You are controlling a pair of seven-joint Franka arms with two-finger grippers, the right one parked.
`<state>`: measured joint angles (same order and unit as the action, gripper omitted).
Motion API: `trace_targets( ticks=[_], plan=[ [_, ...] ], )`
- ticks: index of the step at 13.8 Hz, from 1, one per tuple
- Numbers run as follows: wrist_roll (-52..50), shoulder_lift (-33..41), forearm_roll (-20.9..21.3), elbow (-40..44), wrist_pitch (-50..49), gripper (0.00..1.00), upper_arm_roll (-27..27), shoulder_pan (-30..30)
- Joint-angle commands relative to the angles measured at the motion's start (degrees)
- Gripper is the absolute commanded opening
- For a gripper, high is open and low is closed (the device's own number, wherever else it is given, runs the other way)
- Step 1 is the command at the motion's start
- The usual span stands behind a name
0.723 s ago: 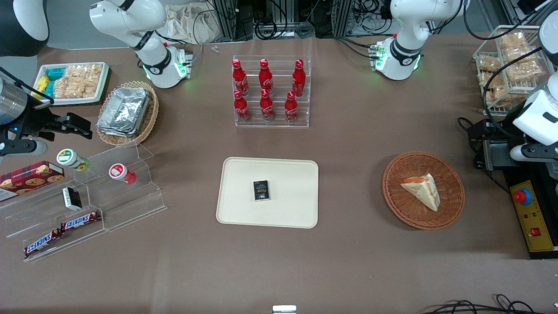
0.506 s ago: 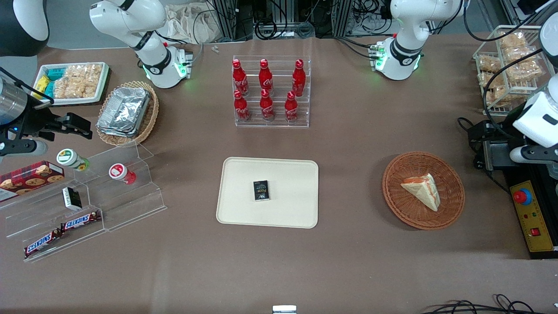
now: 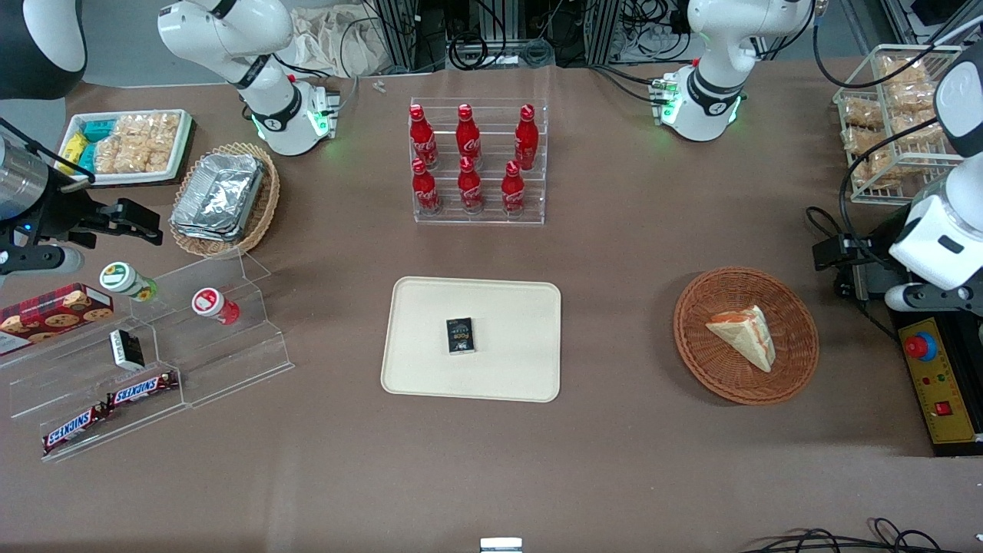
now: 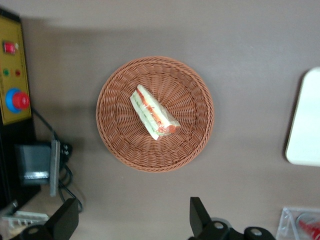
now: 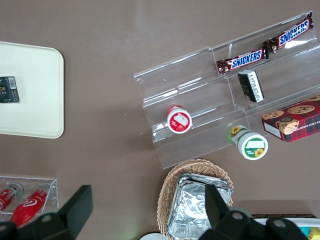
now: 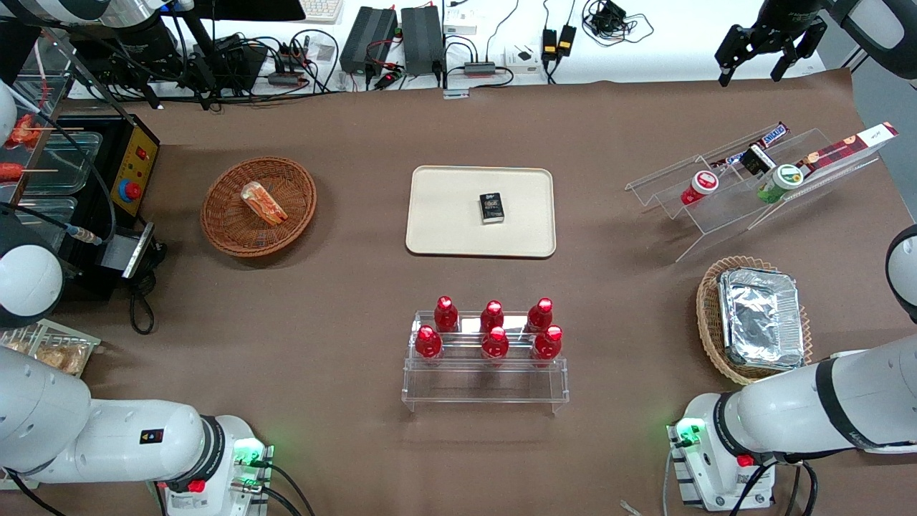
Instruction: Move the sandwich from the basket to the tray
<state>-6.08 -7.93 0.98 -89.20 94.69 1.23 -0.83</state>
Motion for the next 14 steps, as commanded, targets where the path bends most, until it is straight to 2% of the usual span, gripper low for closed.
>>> trace_targets(
  ticks=[1,4,9,12,14],
  plan=[
    [-8.9,-1.2,0.2,0.2,-0.6,1.0,-0.2,0.1],
    [-21.0,-2.5,0.2,-1.1,0.2,1.0,-0.2,0.1],
    [-30.8,-3.5,1.1,-9.4,12.2,1.0,-0.3,0.2],
    [-33.2,-4.1,1.0,-15.4,20.3,1.0,-1.5,0.2],
    [-37.1,-6.9,0.9,-16.5,23.0,1.0,-1.5,0.2]
  ],
)
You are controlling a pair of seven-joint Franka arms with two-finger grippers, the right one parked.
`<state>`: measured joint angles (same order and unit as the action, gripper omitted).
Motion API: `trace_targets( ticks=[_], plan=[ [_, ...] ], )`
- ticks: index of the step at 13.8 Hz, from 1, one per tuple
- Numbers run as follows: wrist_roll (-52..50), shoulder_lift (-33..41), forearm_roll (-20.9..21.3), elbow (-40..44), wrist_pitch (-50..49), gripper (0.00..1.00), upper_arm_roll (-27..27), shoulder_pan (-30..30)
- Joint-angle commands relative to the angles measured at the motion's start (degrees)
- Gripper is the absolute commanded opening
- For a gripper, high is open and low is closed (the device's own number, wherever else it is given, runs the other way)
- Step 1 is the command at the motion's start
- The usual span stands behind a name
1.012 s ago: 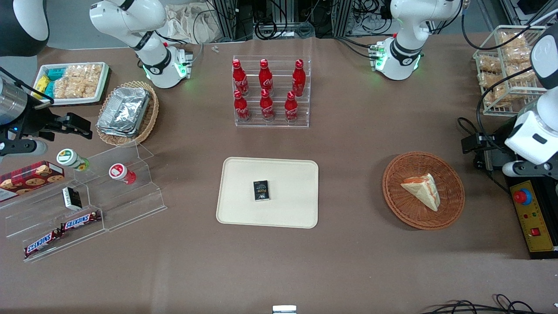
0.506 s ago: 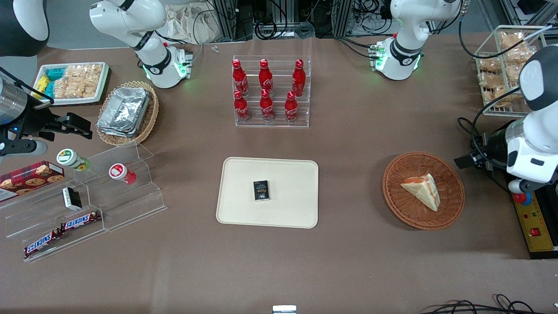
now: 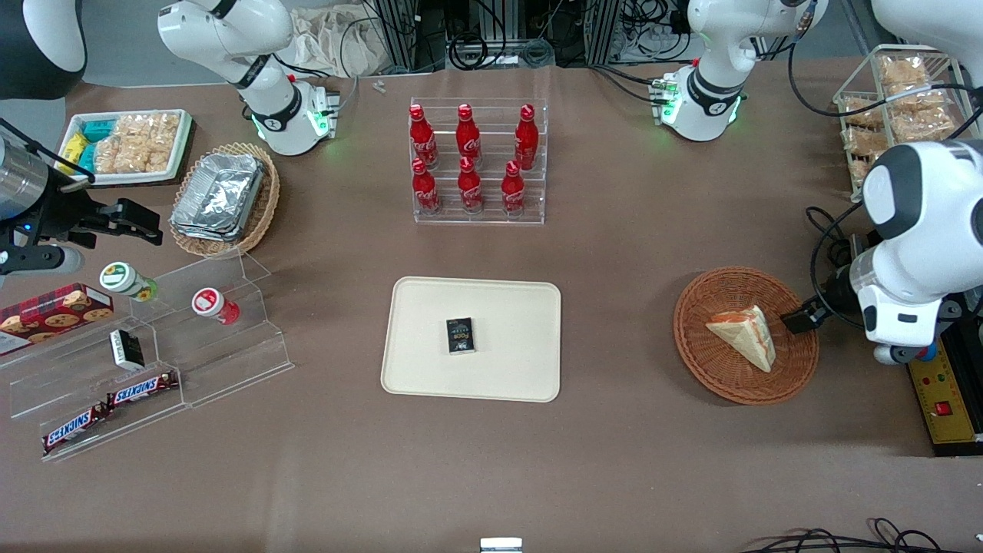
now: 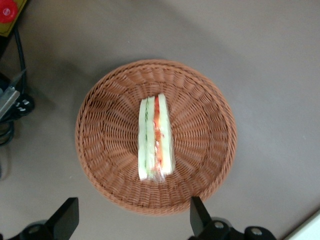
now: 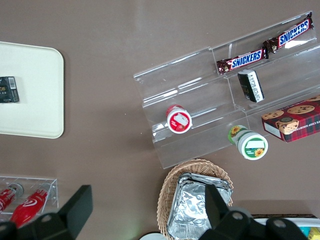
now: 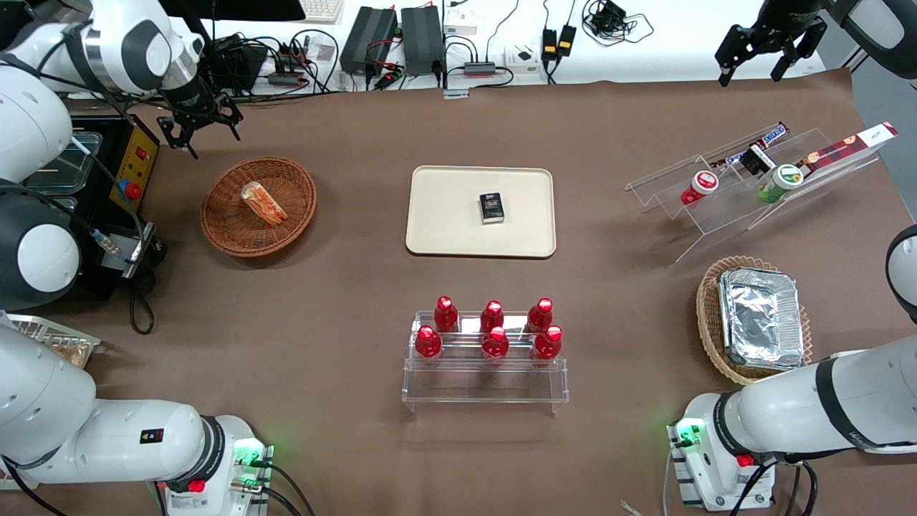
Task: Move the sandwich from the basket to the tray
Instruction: 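Lower the open left gripper over the wrapped sandwich in the wicker basket, then close the left gripper on the sandwich and lift it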
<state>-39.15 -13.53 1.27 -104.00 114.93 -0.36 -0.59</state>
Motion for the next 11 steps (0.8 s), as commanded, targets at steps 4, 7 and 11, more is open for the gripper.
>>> trace_targets(
  ticks=[4,7,11],
  plan=[
    [-8.5,-5.7,0.7,-3.7,9.0,1.0,0.2,-0.2],
    [-8.7,-6.2,0.0,-7.3,14.5,1.0,0.2,-0.3],
    [-11.0,-8.3,0.0,-7.3,16.5,1.0,0.3,-0.6]
  ],
)
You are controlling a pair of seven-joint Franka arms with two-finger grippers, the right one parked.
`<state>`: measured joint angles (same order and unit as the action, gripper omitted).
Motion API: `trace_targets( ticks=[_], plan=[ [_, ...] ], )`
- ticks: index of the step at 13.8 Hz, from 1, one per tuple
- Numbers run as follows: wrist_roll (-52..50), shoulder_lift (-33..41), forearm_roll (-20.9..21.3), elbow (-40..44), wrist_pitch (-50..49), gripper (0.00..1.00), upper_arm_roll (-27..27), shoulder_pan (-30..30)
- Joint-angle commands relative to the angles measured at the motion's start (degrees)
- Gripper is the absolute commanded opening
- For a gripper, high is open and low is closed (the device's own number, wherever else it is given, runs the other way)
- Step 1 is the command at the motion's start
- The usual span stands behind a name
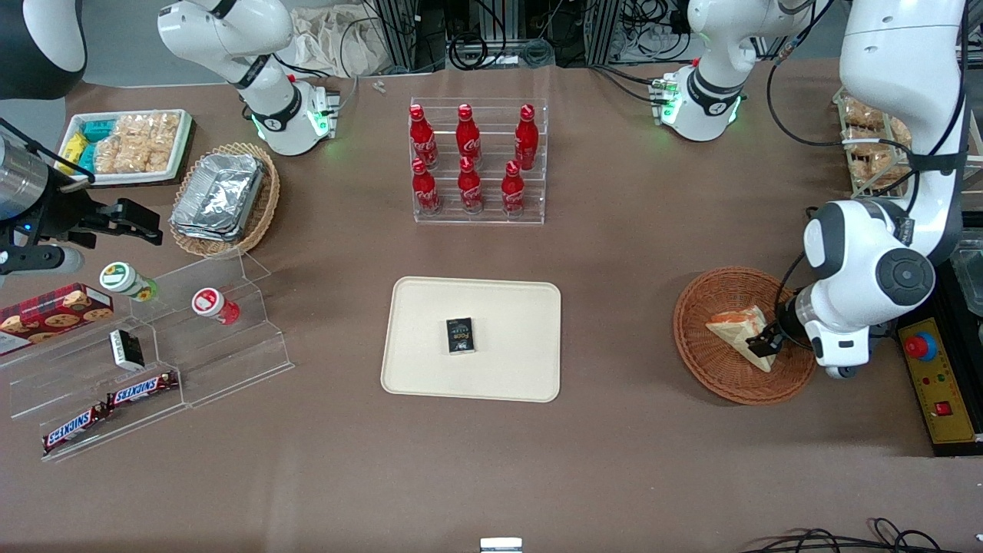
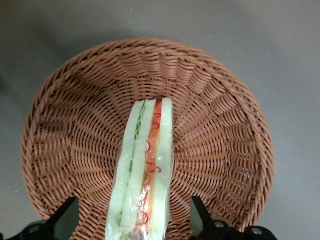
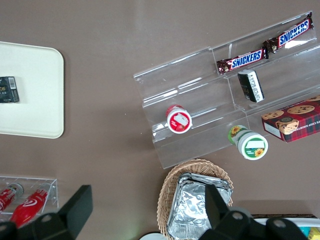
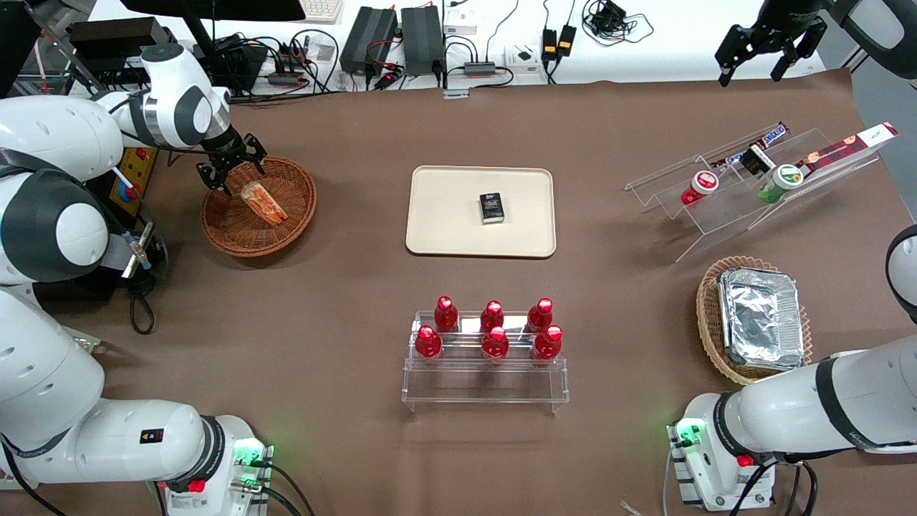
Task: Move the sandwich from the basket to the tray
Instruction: 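Close the left gripper on the sandwich and lift it, then carry the sandwich with the left gripper over to the cream tray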
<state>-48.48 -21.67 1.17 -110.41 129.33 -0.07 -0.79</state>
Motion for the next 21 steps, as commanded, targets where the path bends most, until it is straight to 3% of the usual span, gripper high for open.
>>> trace_targets(
  ticks=[1,6,7,8,9,12,15,19,21],
  plan=[
    [-2.0,-0.3,0.1,-1.0,2.5,1.0,0.0,-0.4],
    [-3.0,-3.2,0.0,-2.5,7.3,0.99,0.2,-0.7],
    [-3.4,-3.7,-0.1,-2.4,7.9,0.78,0.2,-0.7],
    [-5.3,-4.0,0.0,-2.0,8.0,0.17,0.2,-0.7],
    [-6.2,-3.9,0.1,-1.7,7.9,0.0,0.2,-0.7],
    [-6.1,-3.4,0.6,-0.1,6.1,0.0,0.2,-2.2],
    [-5.3,-0.4,0.9,4.1,-3.0,0.0,0.9,-2.2],
    [-5.8,-0.8,2.9,21.5,-22.2,0.0,6.3,-2.9],
    [-5.7,-2.3,4.2,28.5,-29.4,0.0,7.4,-6.3]
  ],
)
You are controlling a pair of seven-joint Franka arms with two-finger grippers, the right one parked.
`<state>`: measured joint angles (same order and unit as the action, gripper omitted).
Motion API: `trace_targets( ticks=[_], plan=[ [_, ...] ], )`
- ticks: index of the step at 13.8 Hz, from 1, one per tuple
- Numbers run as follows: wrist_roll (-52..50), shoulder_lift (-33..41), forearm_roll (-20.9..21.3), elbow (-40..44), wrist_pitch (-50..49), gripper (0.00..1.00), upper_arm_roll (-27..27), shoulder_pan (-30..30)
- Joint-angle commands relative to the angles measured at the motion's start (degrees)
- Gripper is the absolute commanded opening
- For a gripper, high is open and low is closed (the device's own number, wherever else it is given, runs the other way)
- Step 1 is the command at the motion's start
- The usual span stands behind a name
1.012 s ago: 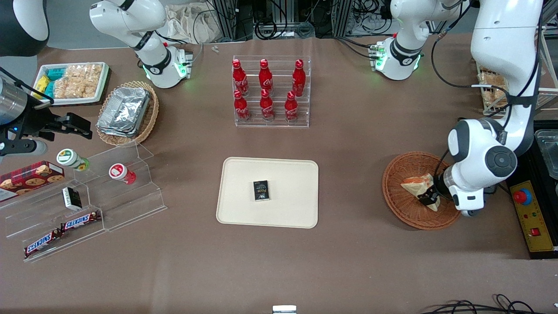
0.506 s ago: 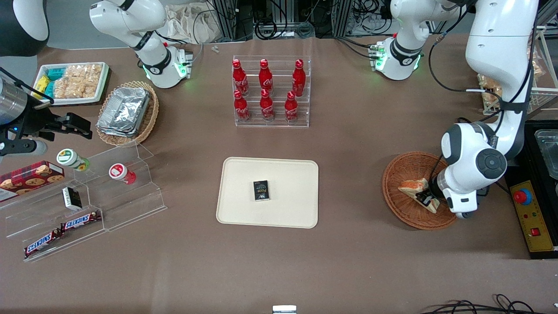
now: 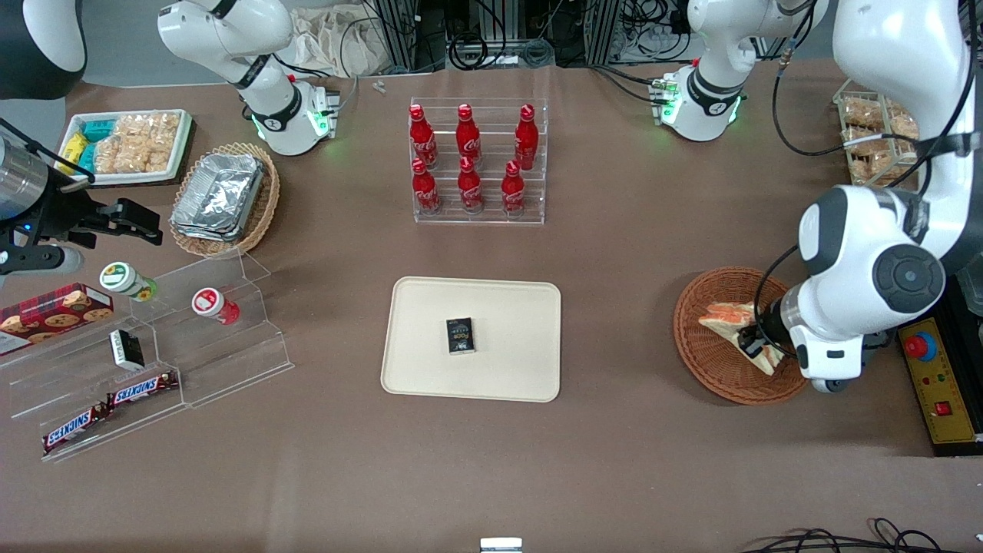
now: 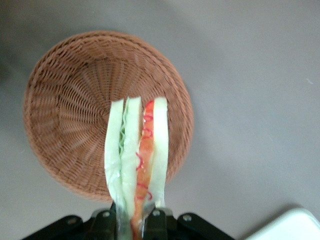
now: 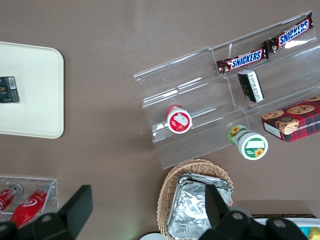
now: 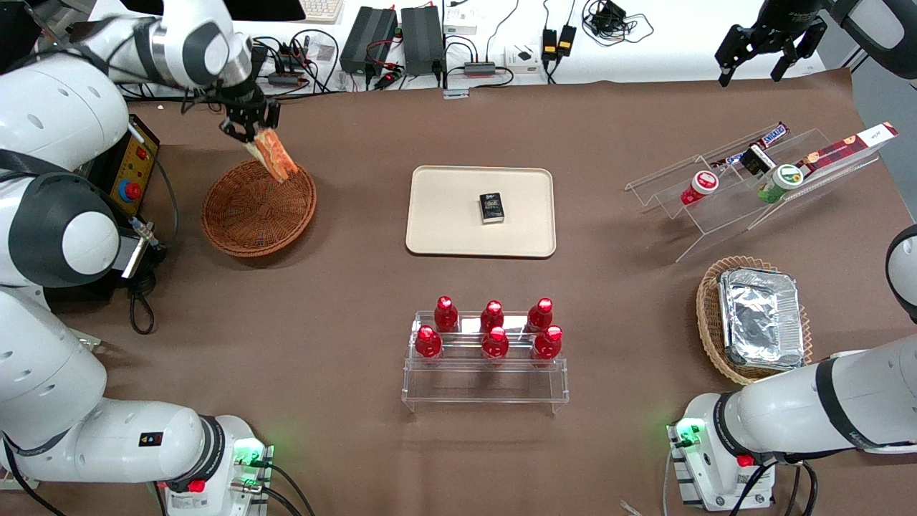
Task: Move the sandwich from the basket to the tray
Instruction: 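Carry the sandwich with the left gripper over to the cream tray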
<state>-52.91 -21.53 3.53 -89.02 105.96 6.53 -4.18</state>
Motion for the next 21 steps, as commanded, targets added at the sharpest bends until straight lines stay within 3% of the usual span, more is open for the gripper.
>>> trace_targets(
  ticks=[1,6,14,15,16,21],
  plan=[
    [-1.2,-3.7,1.9,8.8,-6.7,0.0,1.1,-6.0],
    [-0.5,-15.5,5.2,14.8,-1.9,0.0,1.2,-20.7],
    [7.9,-28.6,5.1,16.2,16.3,0.0,1.2,-27.4],
    [7.7,-29.2,5.1,16.2,16.7,0.45,1.2,-27.8],
    [7.7,-29.4,5.2,16.3,17.0,0.99,1.1,-28.0],
    [7.5,-25.3,5.3,17.3,16.4,1.0,0.7,-27.1]
  ],
)
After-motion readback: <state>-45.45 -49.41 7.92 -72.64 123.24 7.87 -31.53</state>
